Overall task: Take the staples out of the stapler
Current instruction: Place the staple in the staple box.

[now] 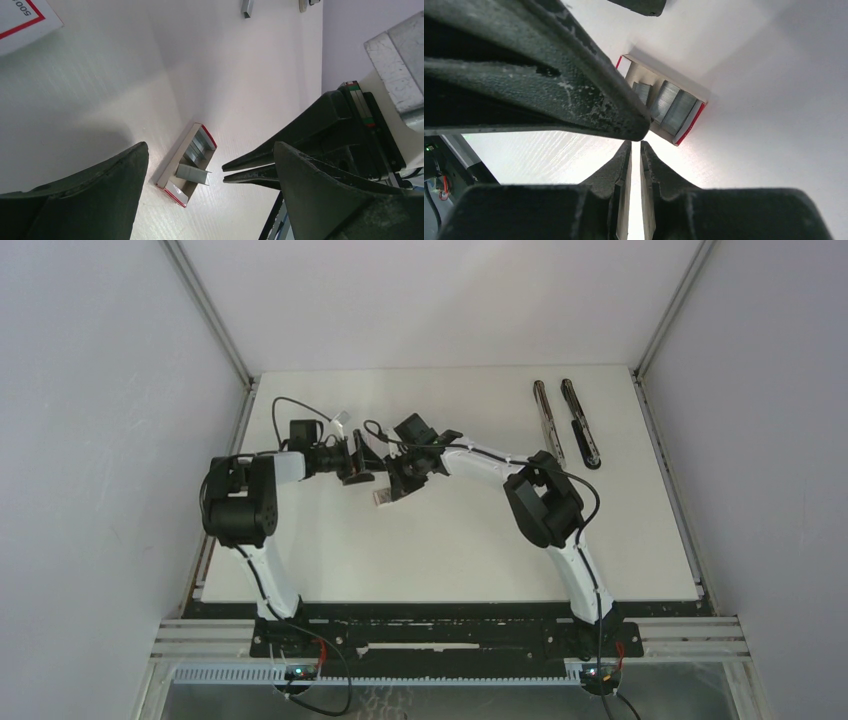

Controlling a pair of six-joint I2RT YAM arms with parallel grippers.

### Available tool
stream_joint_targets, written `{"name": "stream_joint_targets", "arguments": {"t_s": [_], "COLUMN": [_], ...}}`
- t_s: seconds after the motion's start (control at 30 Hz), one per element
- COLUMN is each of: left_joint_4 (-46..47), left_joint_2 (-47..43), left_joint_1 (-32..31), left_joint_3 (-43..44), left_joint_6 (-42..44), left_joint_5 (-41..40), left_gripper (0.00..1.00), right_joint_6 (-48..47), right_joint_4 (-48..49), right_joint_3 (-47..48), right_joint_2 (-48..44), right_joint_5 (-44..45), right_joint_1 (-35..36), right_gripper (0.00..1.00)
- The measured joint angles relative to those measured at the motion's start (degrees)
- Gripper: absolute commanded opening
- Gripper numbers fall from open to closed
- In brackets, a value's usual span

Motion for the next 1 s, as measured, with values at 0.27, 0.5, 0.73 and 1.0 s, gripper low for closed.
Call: {"name": "stream_joint_targets", "arguments": {"t_s": [0.27, 0.5, 0.73, 1.0], "left_joint_4": [-0.7, -1.6, -2.3, -3.2], "left_joint_2": [0.0, 0.0, 0.0, 0.0], "left_joint_1": [-0.7, -1.0, -1.0, -1.0], "left_joint_3": [-0.9, -1.2, -1.2, -1.2], "left_joint_6": [0.2, 0.4, 1.0, 2.6], "left_joint_5": [0.9, 0.3, 0.7, 0.8], "left_gripper": [0.98, 0.98, 0.97, 0.96], "right_joint_6": [1.0, 2.0, 2.4, 3.4], "right_joint_4": [0.5, 0.0, -0.9, -2.2], "right_joint_3": [0.0, 0.3, 0.7, 1.7], "right_joint_2": [2.0, 2.9, 2.9, 3.4], "right_joint_5": [-1.1, -2.6, -3.4, -3.4], "right_joint_1": [0.0, -0.2, -0.4, -0.4], "right_gripper": [0.11, 0.10, 0.10, 0.10]}}
